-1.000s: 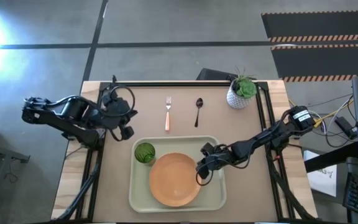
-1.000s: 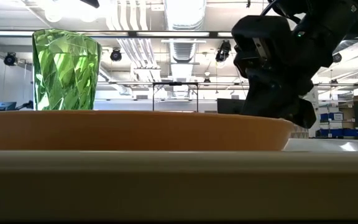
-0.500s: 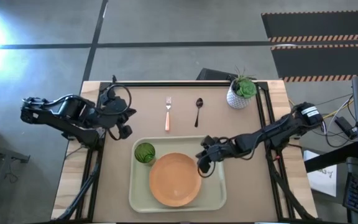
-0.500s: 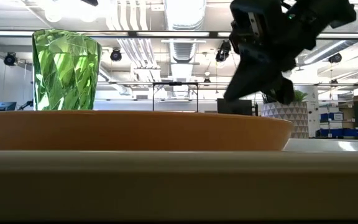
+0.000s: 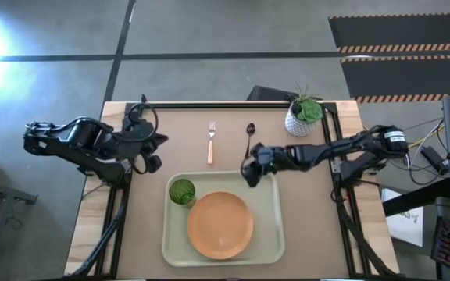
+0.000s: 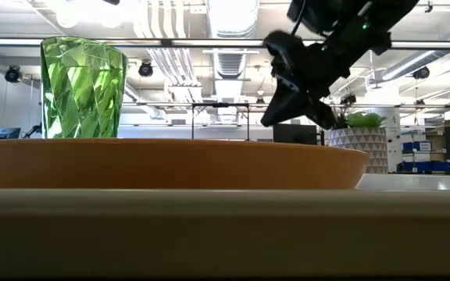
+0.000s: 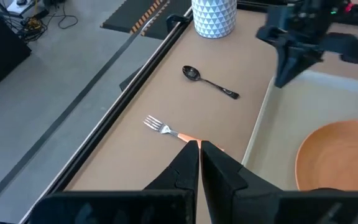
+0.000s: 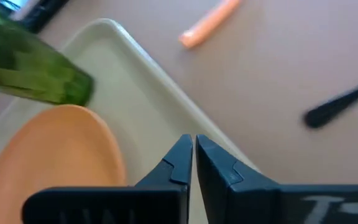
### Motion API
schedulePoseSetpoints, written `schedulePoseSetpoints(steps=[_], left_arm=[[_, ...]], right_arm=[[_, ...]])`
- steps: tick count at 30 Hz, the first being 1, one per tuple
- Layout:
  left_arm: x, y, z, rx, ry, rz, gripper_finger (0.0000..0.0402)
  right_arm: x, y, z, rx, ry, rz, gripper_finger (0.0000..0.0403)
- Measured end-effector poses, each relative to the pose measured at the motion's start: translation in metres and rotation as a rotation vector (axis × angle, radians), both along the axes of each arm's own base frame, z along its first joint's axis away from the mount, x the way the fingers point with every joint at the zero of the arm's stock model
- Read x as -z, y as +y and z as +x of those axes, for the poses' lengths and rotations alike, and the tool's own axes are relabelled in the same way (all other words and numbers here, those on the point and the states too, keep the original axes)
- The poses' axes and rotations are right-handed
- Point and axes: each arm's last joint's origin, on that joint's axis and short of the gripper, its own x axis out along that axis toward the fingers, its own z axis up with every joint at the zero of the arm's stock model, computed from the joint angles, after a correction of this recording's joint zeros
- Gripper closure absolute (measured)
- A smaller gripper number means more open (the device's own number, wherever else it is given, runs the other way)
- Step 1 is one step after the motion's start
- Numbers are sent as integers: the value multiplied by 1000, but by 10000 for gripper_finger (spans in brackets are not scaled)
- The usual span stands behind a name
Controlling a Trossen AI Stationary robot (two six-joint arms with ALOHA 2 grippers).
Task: Pick and place plate/cup/fork/spoon on tray
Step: Put the black spoon on the right side of the orange plate
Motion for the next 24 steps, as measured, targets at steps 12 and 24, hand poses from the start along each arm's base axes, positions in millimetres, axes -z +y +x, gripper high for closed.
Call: schedulePoseSetpoints(steps=[12, 24], left_arm=[[0, 1, -7, 28, 11, 32, 402], [-2, 3, -14, 32, -3, 32, 402]], right_arm=[[-30, -69, 13, 113, 191, -35, 281], [7, -91, 56, 103, 692, 40, 250]])
